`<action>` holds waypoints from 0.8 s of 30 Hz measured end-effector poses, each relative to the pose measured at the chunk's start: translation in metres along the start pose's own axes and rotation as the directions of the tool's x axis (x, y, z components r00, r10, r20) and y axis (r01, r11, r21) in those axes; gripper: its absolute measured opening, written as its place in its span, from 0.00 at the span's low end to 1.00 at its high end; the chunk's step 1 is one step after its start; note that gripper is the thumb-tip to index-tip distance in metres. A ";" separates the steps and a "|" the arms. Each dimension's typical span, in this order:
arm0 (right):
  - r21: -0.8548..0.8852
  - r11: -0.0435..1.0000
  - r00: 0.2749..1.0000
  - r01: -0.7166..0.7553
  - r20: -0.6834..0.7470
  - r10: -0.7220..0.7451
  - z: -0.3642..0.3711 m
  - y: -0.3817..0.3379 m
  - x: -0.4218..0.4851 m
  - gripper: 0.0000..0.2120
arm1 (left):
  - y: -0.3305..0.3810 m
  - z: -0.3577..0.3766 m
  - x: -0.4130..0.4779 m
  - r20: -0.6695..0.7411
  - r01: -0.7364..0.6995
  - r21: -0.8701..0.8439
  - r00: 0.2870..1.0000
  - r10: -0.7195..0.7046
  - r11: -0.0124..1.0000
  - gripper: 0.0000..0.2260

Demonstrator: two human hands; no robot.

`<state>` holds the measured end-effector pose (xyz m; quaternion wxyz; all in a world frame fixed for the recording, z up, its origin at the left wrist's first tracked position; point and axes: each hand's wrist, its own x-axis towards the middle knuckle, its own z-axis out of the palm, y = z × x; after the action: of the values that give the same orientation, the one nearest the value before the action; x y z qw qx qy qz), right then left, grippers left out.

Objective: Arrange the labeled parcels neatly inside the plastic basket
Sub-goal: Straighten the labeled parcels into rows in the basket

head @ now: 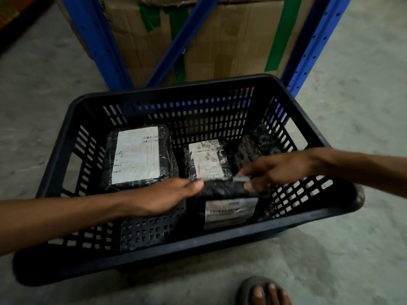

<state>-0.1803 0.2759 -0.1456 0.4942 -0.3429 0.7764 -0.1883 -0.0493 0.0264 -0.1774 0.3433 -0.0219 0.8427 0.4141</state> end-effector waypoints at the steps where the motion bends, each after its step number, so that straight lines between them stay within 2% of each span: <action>1: 0.116 0.993 0.998 0.012 -0.055 -0.006 -0.009 0.001 -0.003 0.16 | 0.006 -0.008 0.001 -0.065 0.004 -0.172 0.998 -0.015 0.985 0.33; 3: 0.397 0.916 0.987 0.054 -0.159 0.011 -0.025 0.000 -0.009 0.24 | 0.019 -0.029 0.008 -0.187 0.013 -0.505 0.974 -0.124 0.863 0.28; 4: 0.570 0.818 0.981 0.083 -0.190 0.033 -0.032 0.001 -0.010 0.29 | 0.026 -0.041 0.012 -0.194 0.031 -0.603 0.963 -0.185 0.797 0.27; 6: 0.814 0.561 0.969 0.149 -0.234 0.082 -0.042 0.002 -0.009 0.37 | 0.039 -0.064 0.018 -0.110 0.116 -0.674 0.961 -0.254 0.730 0.26; 7: 0.856 0.486 0.963 0.178 -0.252 0.091 -0.044 -0.001 -0.006 0.39 | 0.044 -0.073 0.019 -0.074 0.158 -0.686 0.956 -0.284 0.710 0.26; 8: 0.863 0.463 0.957 0.204 -0.275 0.090 -0.043 -0.004 -0.002 0.36 | 0.047 -0.079 0.021 -0.059 0.186 -0.703 0.946 -0.318 0.686 0.28; 11: 0.843 0.478 0.907 0.246 -0.374 0.195 -0.032 -0.011 0.023 0.20 | 0.054 -0.081 0.035 -0.086 0.186 -0.768 0.918 -0.387 0.613 0.39; 12: 0.839 0.478 0.873 0.260 -0.415 0.254 -0.027 -0.013 0.032 0.16 | 0.059 -0.076 0.039 -0.131 0.161 -0.753 0.913 -0.385 0.638 0.36; 14: 0.816 0.511 0.808 0.272 -0.482 0.340 -0.023 -0.014 0.047 0.12 | 0.064 -0.062 0.050 -0.250 0.127 -0.672 0.889 -0.385 0.730 0.24; 16: 0.789 0.564 0.756 0.245 -0.520 0.398 -0.025 -0.013 0.059 0.05 | 0.062 -0.052 0.061 -0.299 0.153 -0.616 0.862 -0.409 0.772 0.21; 19: 0.766 0.612 0.713 0.197 -0.540 0.447 -0.032 -0.011 0.074 0.09 | 0.060 -0.049 0.072 -0.307 0.146 -0.655 0.845 -0.438 0.741 0.21; 24: 0.741 0.666 0.755 0.081 -0.482 0.444 -0.036 -0.009 0.099 0.07 | 0.055 -0.053 0.088 -0.344 0.172 -0.656 0.799 -0.493 0.735 0.16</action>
<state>-0.2365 0.1968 -0.1868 0.3165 0.0491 0.7868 -0.5276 -0.1636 0.0466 -0.1707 0.1610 -0.3898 0.7091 0.5651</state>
